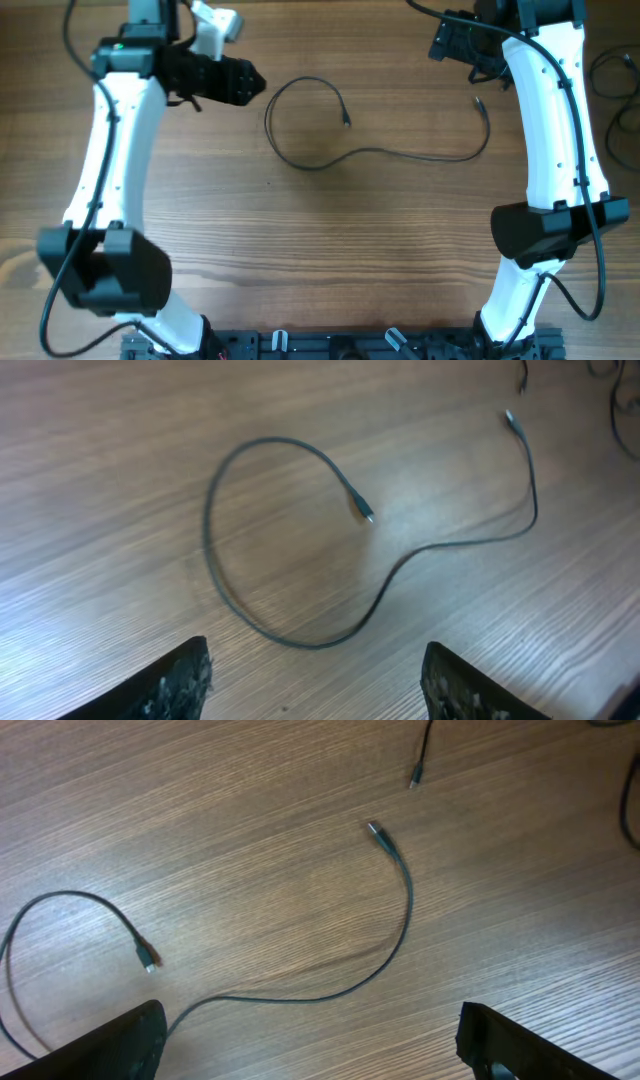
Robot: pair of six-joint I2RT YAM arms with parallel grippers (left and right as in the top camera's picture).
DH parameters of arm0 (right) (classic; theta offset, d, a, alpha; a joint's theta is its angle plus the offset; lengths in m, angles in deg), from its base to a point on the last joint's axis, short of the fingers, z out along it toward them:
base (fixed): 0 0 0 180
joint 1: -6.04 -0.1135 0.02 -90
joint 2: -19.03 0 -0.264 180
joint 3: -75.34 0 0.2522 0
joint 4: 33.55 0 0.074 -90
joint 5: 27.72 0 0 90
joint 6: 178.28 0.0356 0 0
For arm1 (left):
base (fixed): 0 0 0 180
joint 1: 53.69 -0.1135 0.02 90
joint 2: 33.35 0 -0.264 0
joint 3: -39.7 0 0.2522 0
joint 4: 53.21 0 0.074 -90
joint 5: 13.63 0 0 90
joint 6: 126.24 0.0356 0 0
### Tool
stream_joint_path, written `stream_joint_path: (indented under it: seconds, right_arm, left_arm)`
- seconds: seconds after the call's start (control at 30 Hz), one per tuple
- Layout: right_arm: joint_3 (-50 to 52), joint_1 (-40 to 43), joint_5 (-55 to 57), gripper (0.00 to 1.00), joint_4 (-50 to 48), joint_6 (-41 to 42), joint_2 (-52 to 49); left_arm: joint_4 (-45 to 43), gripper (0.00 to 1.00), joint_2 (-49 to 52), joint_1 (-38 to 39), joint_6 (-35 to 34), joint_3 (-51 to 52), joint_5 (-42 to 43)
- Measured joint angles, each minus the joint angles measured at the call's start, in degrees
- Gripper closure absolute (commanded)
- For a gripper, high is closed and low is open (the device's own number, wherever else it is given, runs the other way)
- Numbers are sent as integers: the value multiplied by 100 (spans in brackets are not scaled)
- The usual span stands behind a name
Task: Untangle cables
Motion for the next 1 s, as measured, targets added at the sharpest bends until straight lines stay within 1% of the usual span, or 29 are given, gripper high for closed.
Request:
stream_joint_path:
  seconds: [0.2,0.37,0.47,0.57,0.7,0.9,1.0]
  right_arm:
    - [0,0,201,3,0,-4,0]
    - [0,13,350,1,0,-15,0]
    - [160,31,391,2,-9,136,37]
    - [614,44,468,2,-2,391,109]
    - [1510,46,533,2,-122,769,127]
    - [2627,44,503,2,-601,1292,125]
    - [3029,31,459,2,-885,1488,138]
  left_arm:
    - [-92,31,498,439,0,0,-203]
    - [-140,31,861,660,0,0,-317]
    - [-166,31,1029,752,0,0,-348]
    - [-236,31,1102,785,0,0,-350]
    - [-313,32,1128,787,0,0,-376]
    - [-374,32,1130,787,0,0,-645]
    - [-374,32,1132,787,0,0,-772]
